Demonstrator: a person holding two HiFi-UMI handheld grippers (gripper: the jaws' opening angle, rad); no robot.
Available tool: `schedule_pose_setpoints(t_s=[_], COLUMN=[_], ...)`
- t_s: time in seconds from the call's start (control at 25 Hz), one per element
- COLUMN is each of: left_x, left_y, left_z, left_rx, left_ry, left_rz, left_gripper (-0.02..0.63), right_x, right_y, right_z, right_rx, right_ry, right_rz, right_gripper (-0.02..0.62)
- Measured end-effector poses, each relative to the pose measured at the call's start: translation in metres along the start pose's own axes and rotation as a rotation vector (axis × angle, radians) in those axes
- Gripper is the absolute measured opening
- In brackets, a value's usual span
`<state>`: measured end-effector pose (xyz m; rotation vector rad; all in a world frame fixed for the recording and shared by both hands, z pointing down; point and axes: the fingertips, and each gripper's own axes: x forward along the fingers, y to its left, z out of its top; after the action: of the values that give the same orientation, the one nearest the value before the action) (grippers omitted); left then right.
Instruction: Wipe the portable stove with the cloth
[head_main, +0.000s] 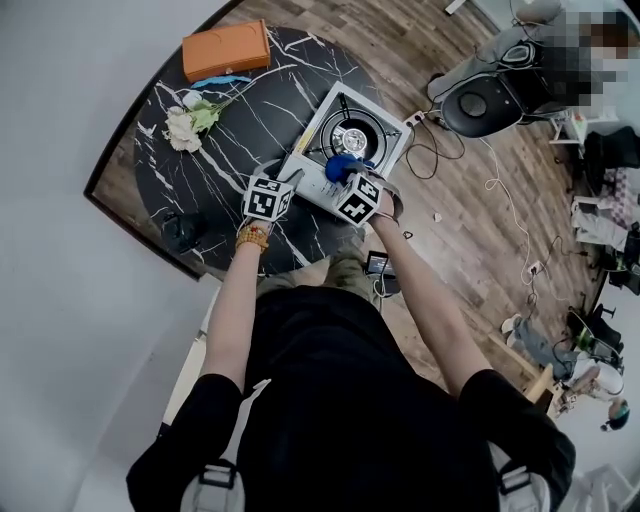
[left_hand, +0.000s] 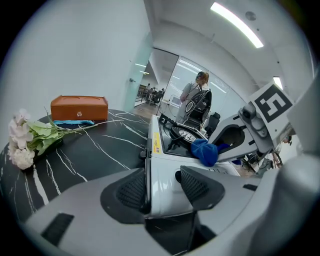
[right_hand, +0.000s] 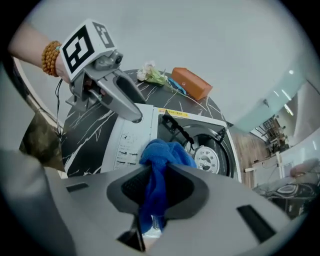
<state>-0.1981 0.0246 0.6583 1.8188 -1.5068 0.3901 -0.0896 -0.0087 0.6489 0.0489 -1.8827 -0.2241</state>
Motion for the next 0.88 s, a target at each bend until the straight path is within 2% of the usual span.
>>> schedule_pose_setpoints(t_s=[0.12, 0.2, 0.4, 0.56, 0.6, 0.72, 0.8, 0.88], left_x=[0.000, 0.001, 0.002, -0.002, -0.004, -0.004, -0.004, -0.005], left_y=[0.002, 0.001, -0.001, 0.002, 0.004, 0.004, 0.003, 0.004], left_z=[0.000, 0.000, 0.001, 0.000, 0.000, -0.001, -0.001, -0.001], left_rx=[0.005, 0.006, 0.004, -0.051, -0.063, -0.062, -0.059, -0.062], left_ry=[0.007, 0.014, 0.025, 0.007, 0.013, 0.039, 0.045, 0.041], left_rz=[-0.006, -0.011, -0.013, -0.056, -0.073, -0.096, -0.089, -0.076], left_gripper=[0.225, 0.225, 0.227, 0.225, 0.205, 0.199, 0.201, 0.201], right_x=[0.004, 0.011, 0.022, 0.015, 0.015, 0.016, 0.013, 0.008], right_y=[-0.006, -0.011, -0.015, 0.015, 0.024, 0.032, 0.034, 0.041], right_z=[0.022, 0.042, 0.066, 0.075, 0.079, 0.080, 0.075, 0.067], right_rx=[0.144, 0.180, 0.069, -0.065, -0.084, -0.041, 0.003, -0.002], right_ry=[-0.125, -0.149, -0.093, -0.181, -0.192, -0.204, -0.220, -0.222], right_rz=[0.012, 0.006, 0.040, 0.068, 0.057, 0.018, 0.043, 0.081], right_gripper=[0.064, 0.064, 0.064, 0.063, 0.061, 0.060, 0.060, 0.060])
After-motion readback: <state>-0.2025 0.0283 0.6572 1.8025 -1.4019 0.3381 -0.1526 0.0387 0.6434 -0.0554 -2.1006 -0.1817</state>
